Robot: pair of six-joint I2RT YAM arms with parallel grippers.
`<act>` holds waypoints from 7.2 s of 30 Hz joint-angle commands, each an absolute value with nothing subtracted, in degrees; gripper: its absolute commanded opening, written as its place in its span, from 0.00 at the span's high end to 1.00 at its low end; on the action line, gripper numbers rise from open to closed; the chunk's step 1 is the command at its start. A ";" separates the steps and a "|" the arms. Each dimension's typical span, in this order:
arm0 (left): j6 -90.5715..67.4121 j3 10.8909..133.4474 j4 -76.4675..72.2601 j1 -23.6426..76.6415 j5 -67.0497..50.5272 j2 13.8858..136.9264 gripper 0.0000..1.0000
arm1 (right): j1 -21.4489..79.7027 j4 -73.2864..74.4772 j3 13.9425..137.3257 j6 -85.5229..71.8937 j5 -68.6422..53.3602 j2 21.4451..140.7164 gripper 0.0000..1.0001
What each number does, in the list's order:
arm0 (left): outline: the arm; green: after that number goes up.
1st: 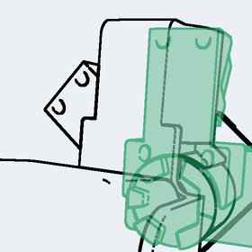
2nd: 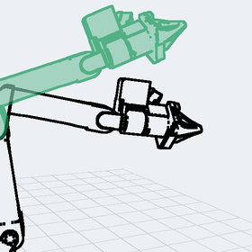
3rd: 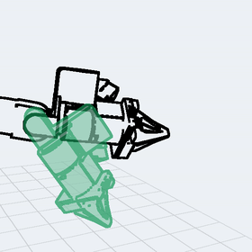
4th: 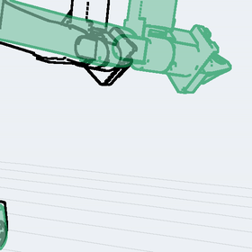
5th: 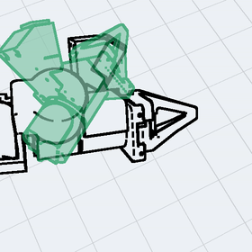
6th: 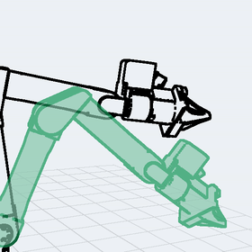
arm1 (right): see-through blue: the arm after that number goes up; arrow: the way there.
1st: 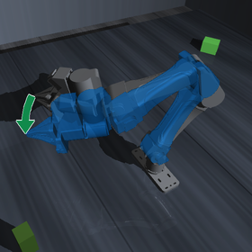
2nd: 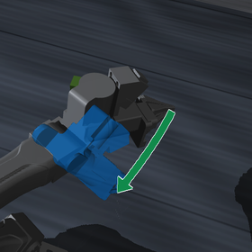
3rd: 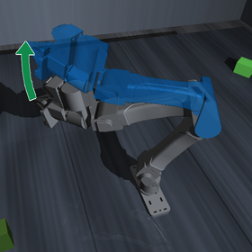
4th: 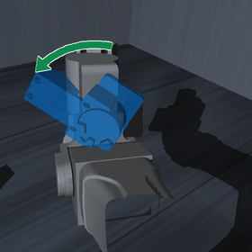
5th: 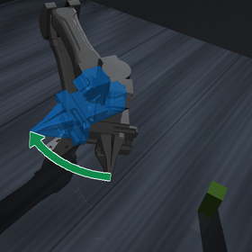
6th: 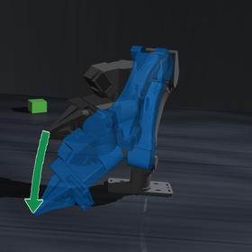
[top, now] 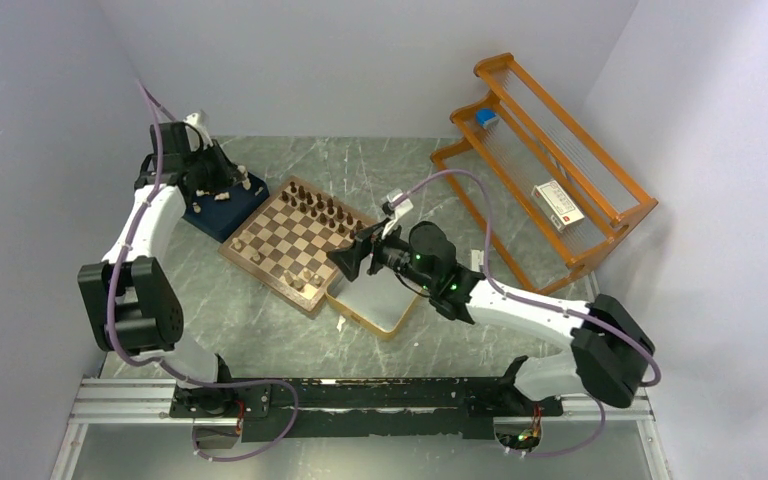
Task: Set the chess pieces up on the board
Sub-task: Pick up the chess piece from the storage box, then place the chess piece on the chessboard.
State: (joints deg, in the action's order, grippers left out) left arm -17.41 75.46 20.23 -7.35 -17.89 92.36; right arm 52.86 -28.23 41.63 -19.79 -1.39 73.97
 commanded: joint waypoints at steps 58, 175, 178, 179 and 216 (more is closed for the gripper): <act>-4.81 70.57 46.05 10.12 -31.91 72.68 0.91 | 48.16 -72.81 43.38 -3.78 -11.96 103.32 0.93; 15.63 77.03 68.50 53.88 25.44 108.80 0.88 | 47.96 -9.58 34.90 -1.74 8.72 19.53 0.90; 15.92 76.37 68.09 53.88 25.96 108.66 0.87 | 47.99 -9.65 34.73 -1.85 8.70 19.39 0.90; 15.91 76.41 68.20 53.91 26.01 108.86 0.87 | 47.99 -9.73 34.72 -1.88 8.69 19.30 0.90; 15.42 77.88 68.66 54.05 28.83 110.37 0.69 | 47.95 -9.42 35.05 -2.36 8.49 18.89 0.90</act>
